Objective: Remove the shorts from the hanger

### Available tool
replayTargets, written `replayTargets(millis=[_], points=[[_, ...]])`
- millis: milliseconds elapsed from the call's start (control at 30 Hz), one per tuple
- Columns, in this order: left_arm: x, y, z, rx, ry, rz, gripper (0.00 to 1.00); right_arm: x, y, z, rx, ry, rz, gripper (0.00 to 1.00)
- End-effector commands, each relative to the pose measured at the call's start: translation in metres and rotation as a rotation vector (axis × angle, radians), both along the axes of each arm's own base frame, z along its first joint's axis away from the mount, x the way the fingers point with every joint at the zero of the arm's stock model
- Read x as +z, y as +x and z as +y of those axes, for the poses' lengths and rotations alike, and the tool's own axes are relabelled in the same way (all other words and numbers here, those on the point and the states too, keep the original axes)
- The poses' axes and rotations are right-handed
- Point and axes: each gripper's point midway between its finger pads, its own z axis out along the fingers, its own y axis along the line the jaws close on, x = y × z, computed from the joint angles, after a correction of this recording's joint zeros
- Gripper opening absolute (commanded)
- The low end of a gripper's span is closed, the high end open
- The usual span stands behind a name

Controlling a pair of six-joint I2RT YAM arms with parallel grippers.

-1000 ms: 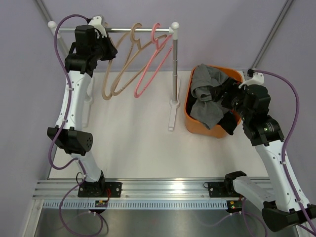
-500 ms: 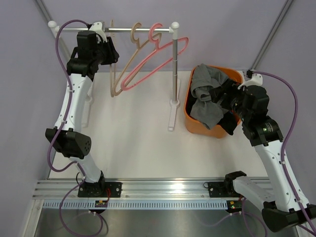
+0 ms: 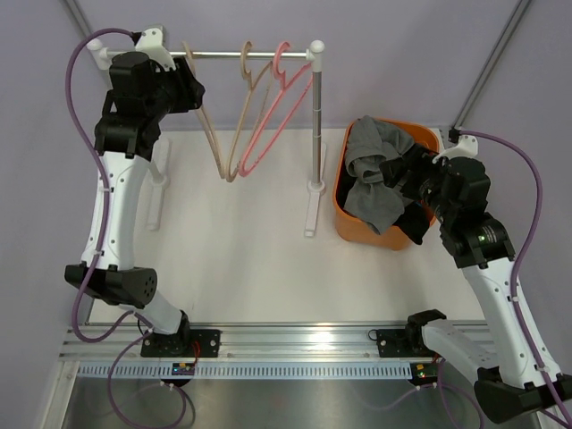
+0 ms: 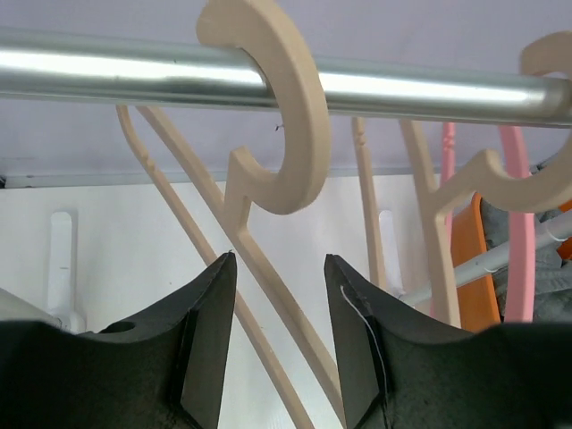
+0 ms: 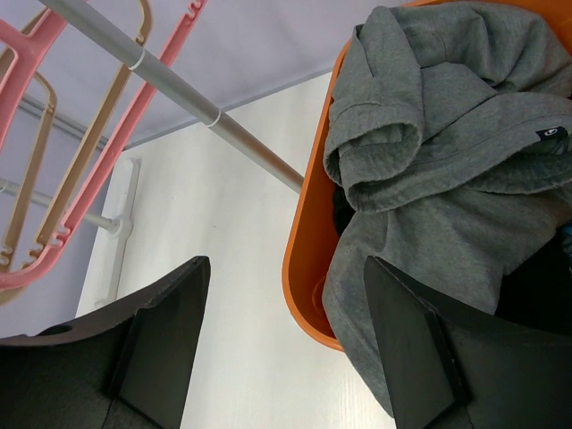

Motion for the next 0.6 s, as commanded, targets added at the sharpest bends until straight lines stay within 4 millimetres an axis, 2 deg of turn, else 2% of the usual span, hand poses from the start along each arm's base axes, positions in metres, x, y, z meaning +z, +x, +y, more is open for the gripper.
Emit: replayTargets(millis=[0, 33, 100, 167, 267, 300, 333, 433, 467, 567], points=[[0.023, -0.020, 0.008, 0.029, 0.010, -0.058, 0.48, 0.008, -0.006, 0.002, 0.018, 0.011, -0.025, 0.78], [0.018, -0.021, 0.011, 0.047, 0.016, -0.048, 0.50, 0.010, -0.006, 0.001, 0.014, 0.013, -0.031, 0.78], [0.022, -0.031, 0.014, 0.058, 0.015, -0.067, 0.51, 0.010, -0.007, 0.000, 0.011, 0.006, -0.027, 0.78], [0.017, -0.035, 0.014, 0.053, 0.010, -0.059, 0.52, 0.011, -0.008, -0.002, 0.004, 0.000, -0.028, 0.79], [0.025, -0.052, 0.012, 0.040, 0.004, -0.081, 0.53, 0.015, -0.013, -0.004, 0.001, -0.002, -0.039, 0.79], [0.030, -0.058, 0.010, 0.030, 0.002, -0.100, 0.54, 0.016, -0.015, -0.005, 0.001, -0.004, -0.040, 0.79], [0.044, -0.072, 0.009, 0.014, 0.000, -0.140, 0.55, 0.019, -0.017, -0.006, -0.002, -0.004, -0.049, 0.80], [0.062, -0.100, -0.008, -0.053, -0.009, -0.193, 0.59, 0.023, -0.023, -0.012, -0.015, -0.029, -0.062, 0.82], [0.072, -0.117, -0.020, -0.100, -0.016, -0.220, 0.61, 0.025, -0.026, -0.013, -0.016, -0.037, -0.069, 0.86], [0.073, -0.151, -0.048, -0.200, -0.017, -0.226, 0.61, 0.029, -0.033, -0.016, -0.010, -0.055, -0.075, 0.95]])
